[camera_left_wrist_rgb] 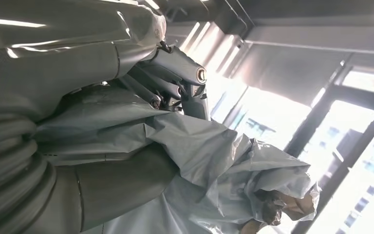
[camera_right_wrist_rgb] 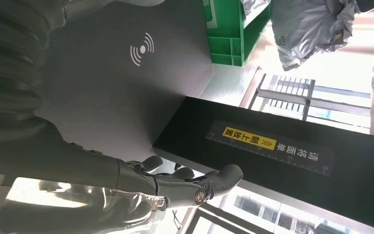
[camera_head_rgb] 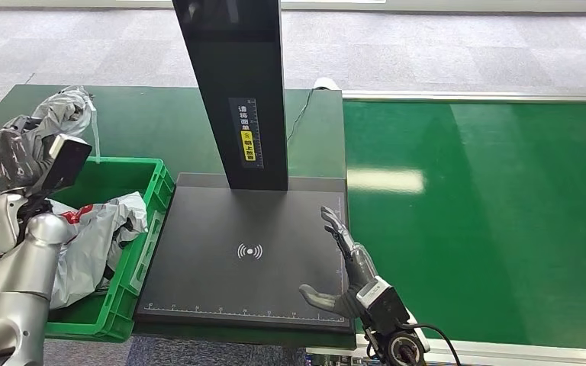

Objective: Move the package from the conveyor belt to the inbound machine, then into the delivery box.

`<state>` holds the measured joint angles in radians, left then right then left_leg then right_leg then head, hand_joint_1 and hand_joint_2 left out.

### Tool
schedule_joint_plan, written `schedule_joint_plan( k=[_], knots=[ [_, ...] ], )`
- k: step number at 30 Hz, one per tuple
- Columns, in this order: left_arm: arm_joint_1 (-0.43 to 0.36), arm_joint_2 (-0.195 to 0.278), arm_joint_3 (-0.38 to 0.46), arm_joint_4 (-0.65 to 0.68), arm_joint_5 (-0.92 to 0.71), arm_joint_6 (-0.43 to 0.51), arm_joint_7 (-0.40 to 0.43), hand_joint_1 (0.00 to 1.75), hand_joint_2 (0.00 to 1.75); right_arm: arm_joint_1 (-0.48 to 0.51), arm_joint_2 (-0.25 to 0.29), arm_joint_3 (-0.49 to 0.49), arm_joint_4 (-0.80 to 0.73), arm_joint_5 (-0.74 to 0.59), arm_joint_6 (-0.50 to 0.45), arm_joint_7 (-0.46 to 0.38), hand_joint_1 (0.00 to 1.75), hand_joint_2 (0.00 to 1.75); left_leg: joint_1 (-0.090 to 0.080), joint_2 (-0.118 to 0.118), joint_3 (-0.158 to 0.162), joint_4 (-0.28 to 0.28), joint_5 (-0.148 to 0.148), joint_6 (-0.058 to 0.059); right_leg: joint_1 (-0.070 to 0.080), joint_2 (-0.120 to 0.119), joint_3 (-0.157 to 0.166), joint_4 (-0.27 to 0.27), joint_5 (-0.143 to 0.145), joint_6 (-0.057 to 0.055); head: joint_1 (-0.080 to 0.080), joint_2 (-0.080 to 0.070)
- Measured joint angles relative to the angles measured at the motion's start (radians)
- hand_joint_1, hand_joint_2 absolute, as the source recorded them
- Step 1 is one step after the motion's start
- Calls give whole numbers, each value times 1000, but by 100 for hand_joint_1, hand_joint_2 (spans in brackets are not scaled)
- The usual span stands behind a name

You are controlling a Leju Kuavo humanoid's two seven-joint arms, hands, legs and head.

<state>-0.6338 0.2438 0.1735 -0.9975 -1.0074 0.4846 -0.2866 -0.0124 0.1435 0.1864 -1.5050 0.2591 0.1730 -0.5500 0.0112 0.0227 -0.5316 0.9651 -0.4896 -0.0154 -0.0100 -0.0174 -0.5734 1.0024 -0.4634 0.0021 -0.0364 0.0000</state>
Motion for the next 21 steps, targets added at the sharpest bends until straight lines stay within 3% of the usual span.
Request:
schedule_joint_plan(
  k=[4,11,17,21],
  knots=[
    [107,-17,-51,-195,-33,-61,72,175,175,3,1,-4,-11,7,2,8,0,175,0,1,0,0,-1,0,0,1,0,0,0,0,0,0],
    [366,-68,-99,-578,-101,85,110,175,175,17,5,-14,-27,22,6,10,0,175,0,1,-1,0,-3,0,0,1,-2,-1,-1,1,0,0],
    [457,-92,-108,-721,-113,93,113,175,175,22,11,-20,-32,27,5,10,0,175,0,1,0,0,-3,0,0,1,-1,-1,-1,1,0,0],
    [500,-107,-114,-766,-222,-13,204,175,175,33,11,-26,-43,36,-1,12,0,175,0,1,0,0,-2,0,0,1,0,-1,-1,1,0,0]
  ],
)
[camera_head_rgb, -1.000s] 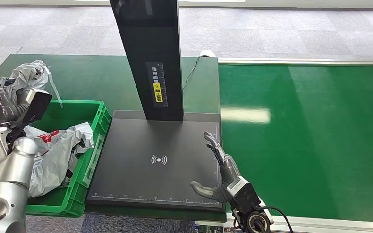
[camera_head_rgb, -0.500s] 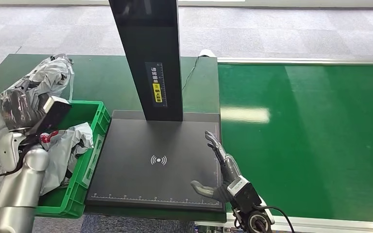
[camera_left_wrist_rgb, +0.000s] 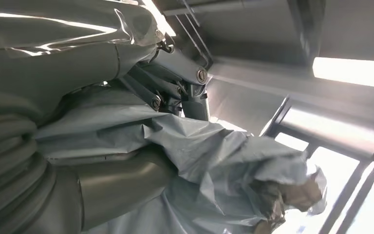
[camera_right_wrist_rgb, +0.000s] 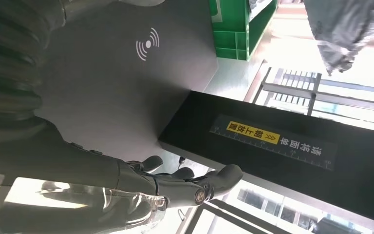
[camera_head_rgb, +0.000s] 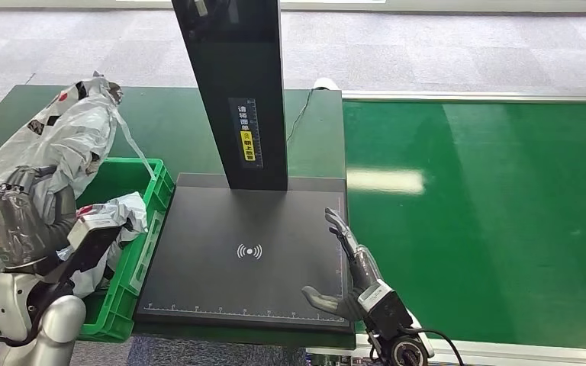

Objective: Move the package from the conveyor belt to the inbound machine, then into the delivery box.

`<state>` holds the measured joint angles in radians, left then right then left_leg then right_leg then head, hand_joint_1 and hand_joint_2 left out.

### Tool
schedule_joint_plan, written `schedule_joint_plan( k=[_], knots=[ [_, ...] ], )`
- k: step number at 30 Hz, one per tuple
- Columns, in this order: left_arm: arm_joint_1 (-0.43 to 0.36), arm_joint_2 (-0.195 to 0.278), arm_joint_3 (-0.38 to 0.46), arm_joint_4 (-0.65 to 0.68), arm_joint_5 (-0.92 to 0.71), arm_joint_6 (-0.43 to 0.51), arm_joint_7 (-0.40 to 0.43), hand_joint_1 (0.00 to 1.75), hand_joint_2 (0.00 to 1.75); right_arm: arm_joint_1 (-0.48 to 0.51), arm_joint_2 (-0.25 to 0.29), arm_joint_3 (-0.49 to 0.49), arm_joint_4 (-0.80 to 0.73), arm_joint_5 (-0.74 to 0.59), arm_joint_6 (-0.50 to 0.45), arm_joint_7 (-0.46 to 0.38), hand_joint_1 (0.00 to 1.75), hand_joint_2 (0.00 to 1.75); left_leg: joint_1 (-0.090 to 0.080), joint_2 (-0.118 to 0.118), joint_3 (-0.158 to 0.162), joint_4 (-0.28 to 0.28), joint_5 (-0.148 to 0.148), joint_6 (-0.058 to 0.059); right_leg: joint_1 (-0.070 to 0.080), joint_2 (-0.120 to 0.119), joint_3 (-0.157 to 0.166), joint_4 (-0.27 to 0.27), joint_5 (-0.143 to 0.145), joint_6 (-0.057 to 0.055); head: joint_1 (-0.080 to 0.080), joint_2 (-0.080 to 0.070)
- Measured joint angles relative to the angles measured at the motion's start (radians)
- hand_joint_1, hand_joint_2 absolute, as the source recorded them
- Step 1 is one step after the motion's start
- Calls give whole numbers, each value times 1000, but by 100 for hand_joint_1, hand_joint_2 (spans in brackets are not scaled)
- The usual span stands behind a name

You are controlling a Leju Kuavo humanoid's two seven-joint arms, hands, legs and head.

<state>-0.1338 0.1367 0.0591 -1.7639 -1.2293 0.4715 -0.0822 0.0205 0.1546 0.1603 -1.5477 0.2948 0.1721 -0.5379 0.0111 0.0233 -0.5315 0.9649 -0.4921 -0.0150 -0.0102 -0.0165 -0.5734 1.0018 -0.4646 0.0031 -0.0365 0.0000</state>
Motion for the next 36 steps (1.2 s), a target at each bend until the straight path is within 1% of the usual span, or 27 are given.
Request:
schedule_joint_plan(
  k=[1,3,5,7,8,11,12,16,18,21,28,33,36],
  knots=[
    [10,-3,-1,-4,-46,-34,36,175,175,3,0,-2,-4,3,-1,1,0,175,0,0,0,0,0,0,0,0,0,0,0,0,0,0],
    [26,-8,-1,-6,-108,-86,86,160,175,10,0,-6,-10,7,-1,2,0,175,0,0,0,0,0,0,0,0,0,0,0,0,0,0],
    [32,-11,-2,0,-133,-139,113,145,175,13,2,-11,-14,14,-1,3,0,175,0,0,0,0,0,0,0,0,0,0,0,0,0,0],
    [35,-13,-2,15,-149,-206,130,145,175,14,5,-15,-15,19,2,3,0,175,0,0,0,0,0,0,0,0,0,0,0,0,0,0],
    [36,-15,-2,25,-153,-229,134,109,175,14,6,-17,-16,21,3,4,0,175,0,0,0,0,0,0,0,0,0,0,0,0,0,0],
    [41,-19,-3,46,-161,-262,139,0,175,14,7,-22,-16,24,5,4,0,175,0,0,0,0,0,0,0,0,0,0,0,0,0,0],
    [41,-20,-4,52,-167,-283,143,0,175,15,8,-23,-16,25,5,4,0,175,0,0,0,0,0,0,0,0,0,0,0,0,0,0],
    [39,-23,-16,87,-211,-415,179,0,175,18,8,-29,-21,34,7,4,0,175,0,0,0,0,0,0,0,0,0,0,0,0,0,0],
    [38,-27,-22,106,-229,-438,206,0,175,23,9,-31,-26,39,10,4,0,175,0,0,0,0,0,0,0,0,0,0,0,0,0,0],
    [36,-31,-25,121,-234,-438,228,0,175,30,11,-33,-31,47,16,5,0,175,0,0,0,0,0,0,0,0,-1,0,0,0,0,0],
    [31,-36,-28,133,-198,-408,224,0,175,36,14,-36,-32,53,20,6,0,175,0,0,0,0,0,0,0,0,0,0,0,0,0,0],
    [23,-37,-33,135,-83,-372,192,0,175,39,14,-40,-32,56,20,7,0,175,0,0,0,0,0,0,0,0,0,0,0,0,0,0],
    [18,-37,-36,135,-59,-372,184,0,175,41,14,-42,-32,58,20,7,0,175,0,0,0,0,0,0,0,0,0,0,0,0,0,0]
  ],
)
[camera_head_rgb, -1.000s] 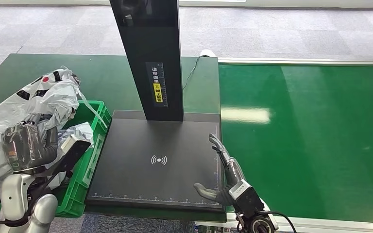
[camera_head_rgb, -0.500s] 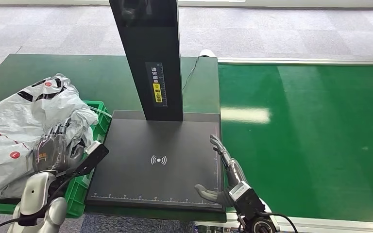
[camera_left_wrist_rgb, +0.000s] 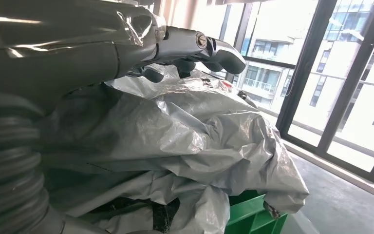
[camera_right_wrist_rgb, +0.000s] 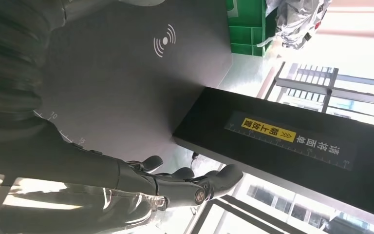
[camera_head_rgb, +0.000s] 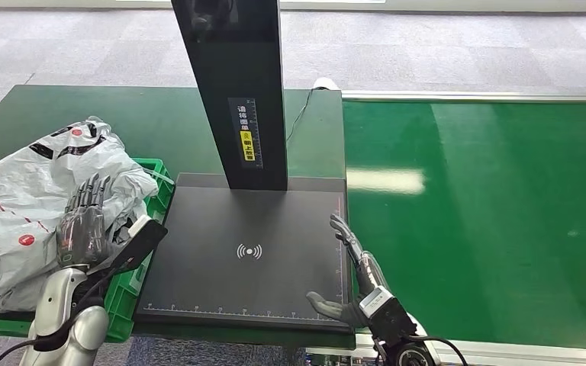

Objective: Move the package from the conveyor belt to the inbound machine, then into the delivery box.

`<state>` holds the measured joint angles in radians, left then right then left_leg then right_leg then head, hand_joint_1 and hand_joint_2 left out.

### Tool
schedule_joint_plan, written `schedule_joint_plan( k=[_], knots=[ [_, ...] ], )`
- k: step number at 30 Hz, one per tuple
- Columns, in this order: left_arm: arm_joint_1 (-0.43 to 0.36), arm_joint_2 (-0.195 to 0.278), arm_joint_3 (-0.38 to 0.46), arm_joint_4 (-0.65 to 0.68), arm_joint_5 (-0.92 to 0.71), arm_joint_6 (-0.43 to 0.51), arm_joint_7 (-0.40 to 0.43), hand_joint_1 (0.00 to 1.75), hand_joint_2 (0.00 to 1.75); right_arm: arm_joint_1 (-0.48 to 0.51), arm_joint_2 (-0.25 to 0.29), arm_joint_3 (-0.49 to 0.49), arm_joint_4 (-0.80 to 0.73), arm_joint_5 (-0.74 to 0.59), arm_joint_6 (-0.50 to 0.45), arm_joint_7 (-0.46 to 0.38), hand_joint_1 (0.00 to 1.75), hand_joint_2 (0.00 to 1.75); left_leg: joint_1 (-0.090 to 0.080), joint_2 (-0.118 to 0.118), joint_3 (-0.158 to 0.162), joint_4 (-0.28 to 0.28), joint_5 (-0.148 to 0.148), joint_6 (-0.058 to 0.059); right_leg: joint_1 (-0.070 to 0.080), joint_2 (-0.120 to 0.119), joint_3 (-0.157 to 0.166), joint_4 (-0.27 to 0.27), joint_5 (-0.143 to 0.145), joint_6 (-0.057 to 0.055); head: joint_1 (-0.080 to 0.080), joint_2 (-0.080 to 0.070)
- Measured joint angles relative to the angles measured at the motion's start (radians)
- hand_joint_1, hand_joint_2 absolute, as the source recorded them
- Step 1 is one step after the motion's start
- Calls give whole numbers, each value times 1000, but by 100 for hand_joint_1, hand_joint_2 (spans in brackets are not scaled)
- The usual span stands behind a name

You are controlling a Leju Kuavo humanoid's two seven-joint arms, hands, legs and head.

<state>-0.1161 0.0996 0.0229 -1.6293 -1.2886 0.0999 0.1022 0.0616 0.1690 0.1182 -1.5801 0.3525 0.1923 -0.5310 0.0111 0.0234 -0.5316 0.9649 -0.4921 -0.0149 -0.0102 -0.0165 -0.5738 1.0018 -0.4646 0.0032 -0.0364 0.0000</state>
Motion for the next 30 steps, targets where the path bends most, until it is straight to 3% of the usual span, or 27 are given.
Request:
schedule_joint_plan(
  k=[3,6,8,20,23,26,30],
  knots=[
    [-4,-1,-5,-2,60,36,-50,0,175,2,0,-1,0,3,-1,0,0,175,0,0,0,0,0,0,0,0,0,0,0,0,0,0],
    [-5,-5,-22,-26,272,103,-188,0,175,3,-1,-1,0,6,-6,0,0,175,0,0,0,0,0,0,0,0,0,0,0,0,0,0],
    [-4,-5,-44,-54,379,108,-230,0,175,4,-1,-1,0,7,-11,0,0,175,0,0,0,0,0,0,0,0,0,0,0,0,0,0],
    [15,1,-121,-140,523,88,-290,0,175,9,-5,-1,0,4,-16,-2,0,175,0,0,0,0,0,0,0,0,0,0,0,0,0,0],
    [18,5,-132,-149,578,44,-316,0,175,9,-5,-2,0,1,-16,-4,0,175,0,0,0,0,0,0,0,0,0,0,0,0,0,0],
    [21,13,-151,-158,798,-103,-403,0,175,4,-5,-2,6,-12,-15,-12,0,175,0,0,-1,0,0,0,0,0,0,0,0,0,0,0],
    [27,9,-181,-147,1054,-269,-449,0,0,-10,-5,0,22,-25,-13,-21,0,175,0,0,0,0,0,0,0,0,0,0,0,0,0,0]
  ],
)
